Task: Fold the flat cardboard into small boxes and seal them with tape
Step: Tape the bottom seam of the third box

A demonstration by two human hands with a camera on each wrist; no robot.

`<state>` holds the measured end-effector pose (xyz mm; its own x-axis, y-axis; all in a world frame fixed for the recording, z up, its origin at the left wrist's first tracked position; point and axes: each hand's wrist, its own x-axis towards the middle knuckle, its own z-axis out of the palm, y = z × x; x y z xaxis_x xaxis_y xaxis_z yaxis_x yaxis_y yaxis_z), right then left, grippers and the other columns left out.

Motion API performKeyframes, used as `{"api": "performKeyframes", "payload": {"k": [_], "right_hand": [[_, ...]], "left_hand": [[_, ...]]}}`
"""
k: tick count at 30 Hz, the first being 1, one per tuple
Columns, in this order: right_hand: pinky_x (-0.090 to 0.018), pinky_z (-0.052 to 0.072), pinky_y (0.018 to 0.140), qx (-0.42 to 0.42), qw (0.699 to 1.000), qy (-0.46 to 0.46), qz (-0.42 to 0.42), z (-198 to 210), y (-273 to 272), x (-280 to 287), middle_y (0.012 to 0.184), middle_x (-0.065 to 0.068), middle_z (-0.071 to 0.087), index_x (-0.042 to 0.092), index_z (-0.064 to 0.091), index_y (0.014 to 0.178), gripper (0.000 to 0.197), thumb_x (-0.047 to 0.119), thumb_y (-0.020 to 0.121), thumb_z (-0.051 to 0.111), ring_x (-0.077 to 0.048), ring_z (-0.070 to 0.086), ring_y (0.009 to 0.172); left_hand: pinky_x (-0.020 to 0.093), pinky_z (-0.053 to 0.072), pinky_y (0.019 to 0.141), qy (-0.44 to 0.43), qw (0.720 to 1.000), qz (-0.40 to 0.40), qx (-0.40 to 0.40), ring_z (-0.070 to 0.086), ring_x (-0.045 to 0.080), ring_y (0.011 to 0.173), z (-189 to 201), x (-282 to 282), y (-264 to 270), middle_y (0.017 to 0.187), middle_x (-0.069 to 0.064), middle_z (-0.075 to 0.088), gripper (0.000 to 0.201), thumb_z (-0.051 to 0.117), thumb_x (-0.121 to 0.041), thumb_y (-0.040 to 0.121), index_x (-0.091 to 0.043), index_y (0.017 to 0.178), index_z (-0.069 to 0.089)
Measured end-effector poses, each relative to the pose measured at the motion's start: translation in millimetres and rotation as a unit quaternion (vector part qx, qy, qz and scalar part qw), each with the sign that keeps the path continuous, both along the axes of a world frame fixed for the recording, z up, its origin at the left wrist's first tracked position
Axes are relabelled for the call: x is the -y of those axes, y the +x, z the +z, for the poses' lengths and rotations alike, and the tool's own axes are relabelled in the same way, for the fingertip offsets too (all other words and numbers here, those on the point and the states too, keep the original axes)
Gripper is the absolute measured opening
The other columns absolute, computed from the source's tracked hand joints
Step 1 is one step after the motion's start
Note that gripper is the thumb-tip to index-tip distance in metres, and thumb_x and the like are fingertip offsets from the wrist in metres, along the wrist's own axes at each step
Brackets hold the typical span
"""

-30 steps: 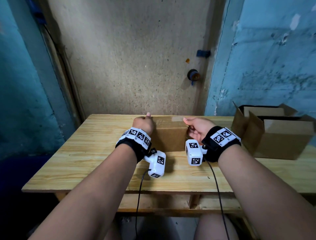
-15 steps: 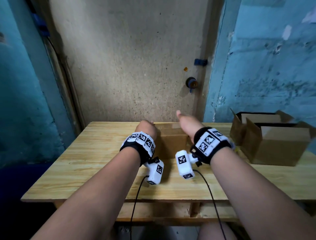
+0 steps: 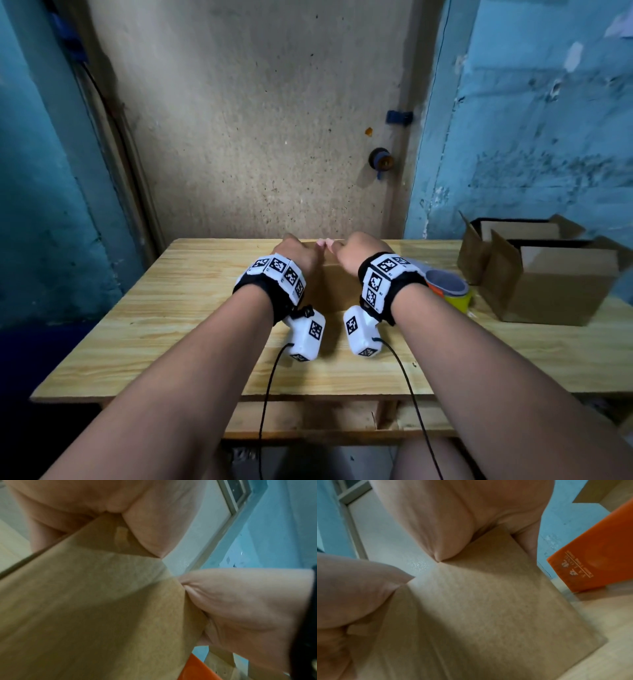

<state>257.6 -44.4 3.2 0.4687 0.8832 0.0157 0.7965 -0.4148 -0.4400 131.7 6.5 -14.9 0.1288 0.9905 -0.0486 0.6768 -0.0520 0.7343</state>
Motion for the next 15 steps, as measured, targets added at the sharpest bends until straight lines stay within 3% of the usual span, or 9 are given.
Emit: {"api": "performKeyframes", "payload": {"k": [4, 8, 10, 12, 13, 15], "right_hand": [[-0.034, 0.04, 0.082, -0.048, 0.998, 0.036, -0.004, -4.6, 8.7, 6.0, 0.135, -0.017, 0.066, 0.01, 0.058, 0.141, 0.053, 0.049, 0.109, 0.045, -0.036, 0.063, 0.117], [-0.035, 0.046, 0.088, -0.1, 0.992, 0.081, -0.011, -9.9, 13.9, 9.9, 0.133, -0.014, 0.068, 0.011, 0.064, 0.136, 0.042, 0.037, 0.111, 0.042, -0.034, 0.064, 0.117], [-0.035, 0.046, 0.089, -0.11, 0.99, 0.089, -0.017, -11.7, 15.4, 11.0, 0.131, -0.014, 0.068, 0.011, 0.066, 0.132, 0.039, 0.032, 0.112, 0.041, -0.033, 0.064, 0.112], [-0.034, 0.043, 0.082, -0.1, 0.992, 0.074, -0.021, -10.7, 13.2, 10.1, 0.124, -0.016, 0.069, 0.009, 0.066, 0.126, 0.037, 0.032, 0.111, 0.04, -0.033, 0.061, 0.098], [-0.034, 0.042, 0.081, -0.093, 0.994, 0.056, -0.024, -9.7, 10.2, 9.3, 0.122, -0.017, 0.069, 0.008, 0.065, 0.126, 0.04, 0.035, 0.11, 0.04, -0.032, 0.059, 0.095], [-0.037, 0.044, 0.081, -0.075, 0.996, 0.029, -0.026, -8.8, 2.5, 8.6, 0.125, -0.017, 0.068, 0.008, 0.06, 0.133, 0.061, 0.058, 0.105, 0.04, -0.034, 0.063, 0.1]], "left_hand": [[0.042, 0.05, 0.099, 0.012, 0.998, 0.002, 0.057, 0.063, 0.037, 0.11, -3.7, -3.8, -1.7, 0.122, 0.017, 0.068, 0.046, 0.049, -0.045, 0.102, -0.008, 0.125, 0.06], [0.034, 0.044, 0.102, 0.033, 0.99, 0.041, 0.131, 0.058, 0.037, 0.124, -9.6, 2.3, -7.0, 0.133, 0.017, 0.064, 0.039, 0.044, -0.03, 0.107, -0.011, 0.137, 0.06], [0.032, 0.044, 0.092, 0.041, 0.988, 0.066, 0.134, 0.059, 0.037, 0.121, -8.4, 5.1, -6.1, 0.13, 0.018, 0.065, 0.038, 0.043, -0.028, 0.108, -0.011, 0.136, 0.061], [0.031, 0.042, 0.08, 0.037, 0.992, 0.064, 0.1, 0.062, 0.038, 0.11, -4.8, 6.7, -2.9, 0.123, 0.021, 0.067, 0.035, 0.043, -0.027, 0.107, -0.006, 0.124, 0.066], [0.031, 0.041, 0.076, 0.031, 0.995, 0.054, 0.077, 0.062, 0.037, 0.102, -3.7, 6.8, -1.2, 0.118, 0.021, 0.068, 0.033, 0.045, -0.027, 0.106, -0.004, 0.115, 0.066], [0.031, 0.043, 0.069, 0.039, 0.998, 0.028, 0.038, 0.062, 0.033, 0.087, -2.1, 11.4, 1.7, 0.105, 0.019, 0.069, 0.04, 0.051, -0.041, 0.102, -0.003, 0.101, 0.063]]}}
